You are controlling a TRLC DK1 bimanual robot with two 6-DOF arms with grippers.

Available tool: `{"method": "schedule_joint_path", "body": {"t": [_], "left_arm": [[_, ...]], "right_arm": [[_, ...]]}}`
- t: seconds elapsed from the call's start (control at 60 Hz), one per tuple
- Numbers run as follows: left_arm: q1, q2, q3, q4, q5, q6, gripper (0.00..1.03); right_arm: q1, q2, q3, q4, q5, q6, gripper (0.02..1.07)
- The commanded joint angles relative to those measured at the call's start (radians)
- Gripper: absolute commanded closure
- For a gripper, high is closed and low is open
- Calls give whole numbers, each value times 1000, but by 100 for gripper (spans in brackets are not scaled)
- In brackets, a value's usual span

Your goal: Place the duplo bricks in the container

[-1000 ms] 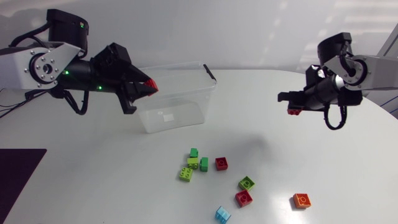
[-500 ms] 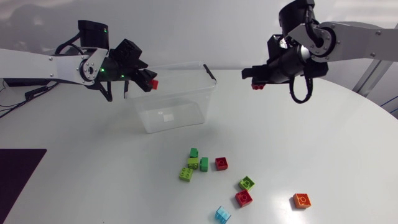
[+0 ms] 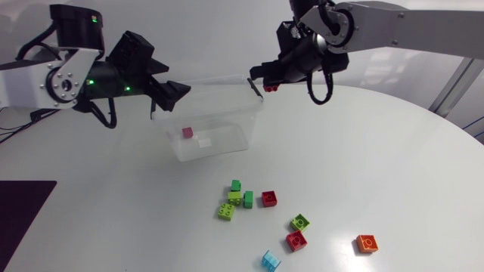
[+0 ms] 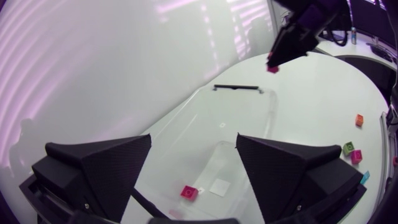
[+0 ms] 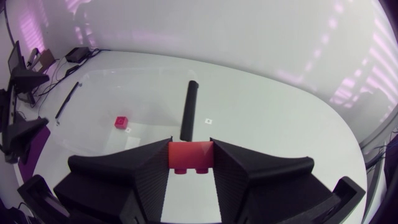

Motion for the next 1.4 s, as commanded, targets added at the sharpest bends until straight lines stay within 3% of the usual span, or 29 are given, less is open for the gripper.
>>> {"method": "schedule_joint_path", "body": {"t": [0.0,0.117,0.333,0.517,0.583,0.717,1.0,1.383], "left_arm": [[-13,-80,-92,-49,34,26,6],[-39,-138,-172,-128,77,101,6],[-140,-152,-288,-198,85,161,6],[-272,-98,-279,-308,39,125,6],[-315,-68,-257,-352,4,82,8],[-384,-10,-208,-421,-65,-25,12],[-442,175,-95,-514,-148,-234,12],[-502,360,45,-652,-171,-412,12]], "right_arm": [[26,68,73,-18,-8,-25,89],[51,133,162,-30,-15,-37,89],[94,229,288,-74,-28,-52,84],[114,286,325,-108,-26,-66,28],[112,257,305,-119,-26,-58,18],[88,117,188,-114,-22,-26,14],[11,-170,-169,-88,-22,-8,12],[-83,-383,-494,-125,6,-17,11]]}}
